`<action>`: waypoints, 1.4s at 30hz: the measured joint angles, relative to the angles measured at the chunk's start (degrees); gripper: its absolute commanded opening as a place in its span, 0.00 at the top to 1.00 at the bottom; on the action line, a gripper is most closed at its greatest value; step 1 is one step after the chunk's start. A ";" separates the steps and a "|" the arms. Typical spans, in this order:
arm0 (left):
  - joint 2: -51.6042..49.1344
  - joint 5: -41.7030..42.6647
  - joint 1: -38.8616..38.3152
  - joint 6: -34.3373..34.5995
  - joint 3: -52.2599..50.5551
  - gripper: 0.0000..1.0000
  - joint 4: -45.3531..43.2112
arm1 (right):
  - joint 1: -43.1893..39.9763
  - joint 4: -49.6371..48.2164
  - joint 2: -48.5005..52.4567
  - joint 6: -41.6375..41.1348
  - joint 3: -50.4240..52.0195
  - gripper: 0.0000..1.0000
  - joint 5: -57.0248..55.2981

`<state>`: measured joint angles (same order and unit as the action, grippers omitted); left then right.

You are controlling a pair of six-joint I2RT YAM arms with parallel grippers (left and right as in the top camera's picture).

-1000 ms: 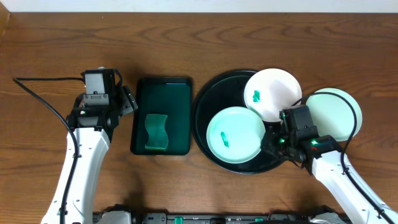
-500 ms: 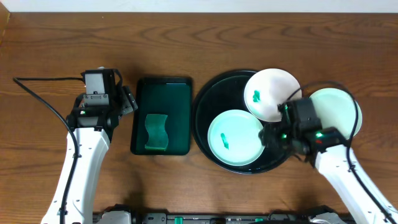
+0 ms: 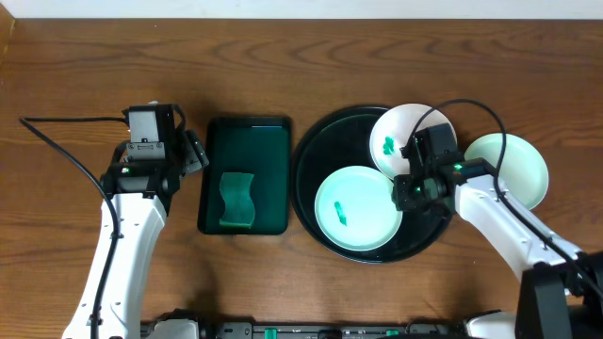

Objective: Clean dirty plates on tray and stack at the side
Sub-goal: 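Hold the pale green plate steady with the right gripper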

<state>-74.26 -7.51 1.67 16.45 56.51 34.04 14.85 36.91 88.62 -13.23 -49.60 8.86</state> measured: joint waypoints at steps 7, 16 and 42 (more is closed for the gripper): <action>0.00 0.00 0.00 0.00 0.00 0.17 0.00 | 0.00 -2.25 2.60 0.90 0.00 0.80 -0.11; 0.00 0.00 0.00 0.00 0.00 0.17 -0.02 | 0.00 -3.89 4.76 1.40 0.00 0.99 -0.13; 0.00 0.00 0.00 0.00 0.00 0.17 -0.07 | 0.17 -2.86 4.74 -1.90 -0.07 0.97 -3.10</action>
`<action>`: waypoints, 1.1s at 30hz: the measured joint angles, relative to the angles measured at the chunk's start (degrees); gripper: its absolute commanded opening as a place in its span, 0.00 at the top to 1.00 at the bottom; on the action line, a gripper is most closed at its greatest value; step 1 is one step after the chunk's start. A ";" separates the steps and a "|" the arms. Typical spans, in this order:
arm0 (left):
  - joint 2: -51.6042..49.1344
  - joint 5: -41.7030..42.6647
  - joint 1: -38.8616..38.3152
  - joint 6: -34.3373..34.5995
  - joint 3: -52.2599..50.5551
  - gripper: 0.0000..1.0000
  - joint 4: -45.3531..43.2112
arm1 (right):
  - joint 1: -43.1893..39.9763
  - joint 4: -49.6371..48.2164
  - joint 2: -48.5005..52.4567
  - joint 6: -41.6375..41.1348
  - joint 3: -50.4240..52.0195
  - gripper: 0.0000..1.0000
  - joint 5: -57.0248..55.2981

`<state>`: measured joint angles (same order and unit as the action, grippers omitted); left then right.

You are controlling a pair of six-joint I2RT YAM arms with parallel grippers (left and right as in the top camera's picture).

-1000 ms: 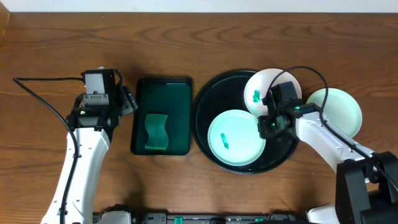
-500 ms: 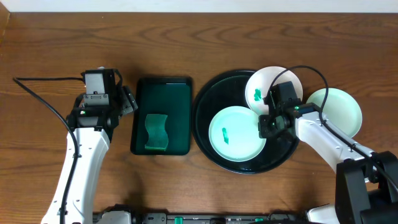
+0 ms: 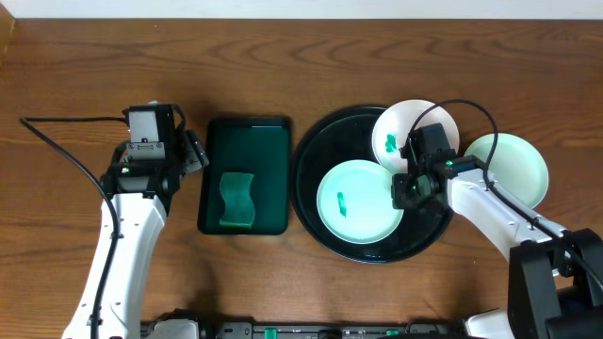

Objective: Clean dirty plates on tray and stack at the side
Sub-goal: 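Hold the pale green plate steady with the right gripper, then lower the left gripper onto the green sponge on the green tray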

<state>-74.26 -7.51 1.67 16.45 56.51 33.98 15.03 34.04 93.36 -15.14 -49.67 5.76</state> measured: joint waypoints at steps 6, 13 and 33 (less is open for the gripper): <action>0.00 11.30 0.09 1.01 0.02 0.17 4.55 | 0.00 0.26 0.00 -0.31 0.00 0.96 -1.03; -0.90 26.56 -3.67 -1.09 -0.13 0.47 5.14 | 0.00 0.44 0.00 -0.37 0.00 0.95 -2.21; -12.11 23.21 -8.92 -1.57 -0.79 0.38 6.54 | 0.00 0.48 0.00 -0.37 0.00 0.94 -2.80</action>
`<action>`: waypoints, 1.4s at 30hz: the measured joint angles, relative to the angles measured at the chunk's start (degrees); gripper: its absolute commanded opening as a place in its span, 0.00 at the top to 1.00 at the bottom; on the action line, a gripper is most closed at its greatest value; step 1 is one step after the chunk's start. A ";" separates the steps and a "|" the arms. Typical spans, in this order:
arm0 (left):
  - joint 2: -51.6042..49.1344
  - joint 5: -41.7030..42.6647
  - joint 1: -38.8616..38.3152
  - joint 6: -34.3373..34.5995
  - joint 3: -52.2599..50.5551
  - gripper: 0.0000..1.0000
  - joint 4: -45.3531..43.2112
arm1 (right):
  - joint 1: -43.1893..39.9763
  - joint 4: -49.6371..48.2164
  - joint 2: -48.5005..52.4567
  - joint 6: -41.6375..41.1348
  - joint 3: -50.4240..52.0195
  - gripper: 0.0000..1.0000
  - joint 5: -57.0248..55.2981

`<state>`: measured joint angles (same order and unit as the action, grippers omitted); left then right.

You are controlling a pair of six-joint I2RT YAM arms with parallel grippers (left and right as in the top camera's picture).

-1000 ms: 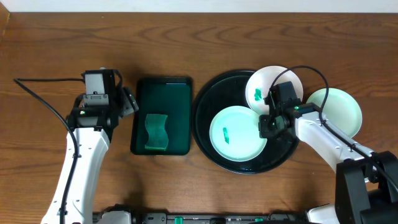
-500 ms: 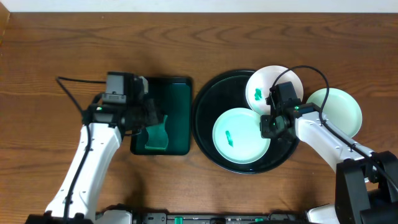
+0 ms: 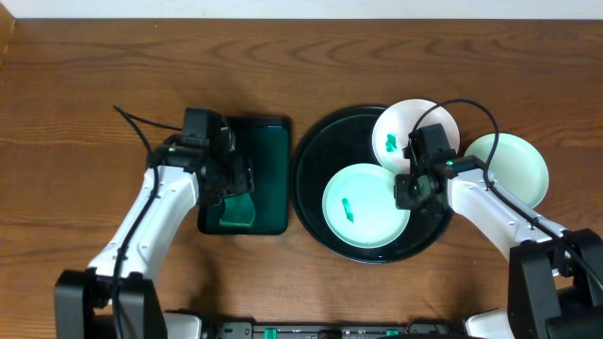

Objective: Clean dirty plates on tray and stack at the side
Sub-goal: 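Lower the left gripper onto the green sponge on the green tray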

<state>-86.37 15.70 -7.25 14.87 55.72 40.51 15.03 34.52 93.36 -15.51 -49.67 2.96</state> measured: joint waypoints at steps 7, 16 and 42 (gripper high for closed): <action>-4.81 -1.11 0.00 0.15 -0.02 0.46 -0.02 | 0.00 0.00 0.00 0.00 0.00 0.94 0.00; -7.72 -2.56 0.00 0.33 -0.02 0.51 -0.02 | 0.00 0.00 0.00 0.00 0.00 0.94 -0.02; -7.72 -11.91 -5.73 7.32 -0.09 0.55 -1.60 | 0.00 0.00 0.00 0.00 0.00 0.93 -0.22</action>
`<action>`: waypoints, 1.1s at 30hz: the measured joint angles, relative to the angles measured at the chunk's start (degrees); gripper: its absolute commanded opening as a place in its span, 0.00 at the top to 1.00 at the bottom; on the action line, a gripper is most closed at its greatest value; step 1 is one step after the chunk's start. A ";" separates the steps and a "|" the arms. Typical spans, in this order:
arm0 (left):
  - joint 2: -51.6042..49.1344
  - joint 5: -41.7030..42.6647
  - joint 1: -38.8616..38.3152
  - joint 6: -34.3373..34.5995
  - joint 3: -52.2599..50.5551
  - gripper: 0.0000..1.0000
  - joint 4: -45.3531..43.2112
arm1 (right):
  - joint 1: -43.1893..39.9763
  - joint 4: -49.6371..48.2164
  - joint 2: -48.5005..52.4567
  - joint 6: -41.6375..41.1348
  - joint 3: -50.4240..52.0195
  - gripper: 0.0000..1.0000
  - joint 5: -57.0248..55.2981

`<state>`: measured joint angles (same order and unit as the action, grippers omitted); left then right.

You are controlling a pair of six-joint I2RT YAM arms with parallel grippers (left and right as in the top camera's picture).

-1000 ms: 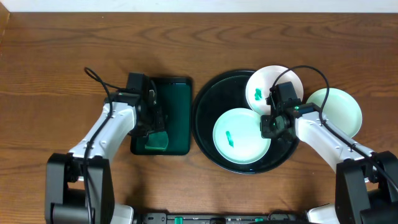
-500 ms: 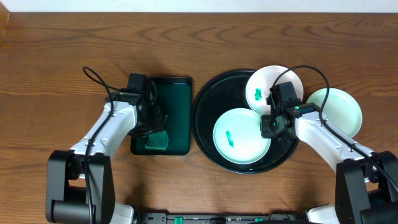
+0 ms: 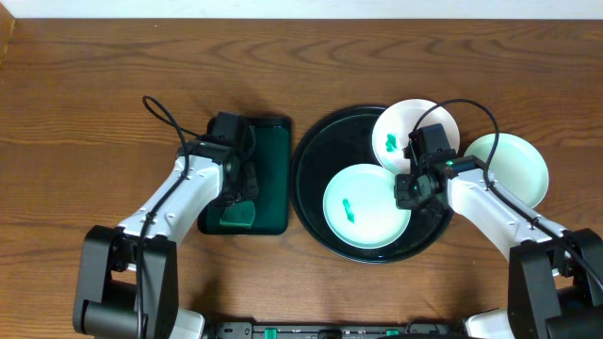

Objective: Clean dirty plates on tray and stack at the side
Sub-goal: 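Lower the left gripper onto the green sponge on the green tray, then close the left gripper on the green sponge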

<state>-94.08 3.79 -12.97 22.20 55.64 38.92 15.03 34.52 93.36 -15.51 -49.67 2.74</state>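
A black round tray (image 3: 306, 179) carries a mint green plate (image 3: 363, 207) with a green smear and, at its back right, a white plate (image 3: 396, 132) with a green stain. My right gripper (image 3: 407, 193) sits at the mint plate's right rim and looks shut on it. A green sponge (image 3: 237, 217) lies in a dark green bin (image 3: 273, 179). My left gripper (image 3: 240, 191) hangs over the sponge's upper half and hides it. The wrist covers its fingers.
A clean pale green plate (image 3: 518, 168) lies on the table right of the tray, partly under my right arm. Cables loop behind both arms. Bare wooden table (image 3: 94, 85) lies to the far left and along the back.
My left arm has shifted a little to the right, deeper over the green bin, and covers more of the sponge. The right arm and the plates have not moved.
My left gripper first rested on the table left of the bin while my right gripper stood at the mint plate's rim. The plate then lay slightly further right. Later the left gripper was over the sponge in the bin, where it still is.
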 measured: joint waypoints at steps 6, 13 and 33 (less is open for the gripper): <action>0.00 -1.70 0.00 1.22 0.00 0.55 0.00 | -0.02 0.00 0.02 0.00 0.00 0.93 0.00; -0.02 -2.49 0.00 1.81 -0.76 0.55 -0.46 | -0.02 0.00 0.02 0.00 0.00 0.93 0.00; -0.28 -2.45 0.00 2.01 -3.61 0.69 -3.69 | -0.02 0.00 0.00 0.00 0.00 0.93 -0.02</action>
<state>-94.37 1.34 -12.97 24.21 52.03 35.22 15.00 34.52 93.36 -15.51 -49.67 2.72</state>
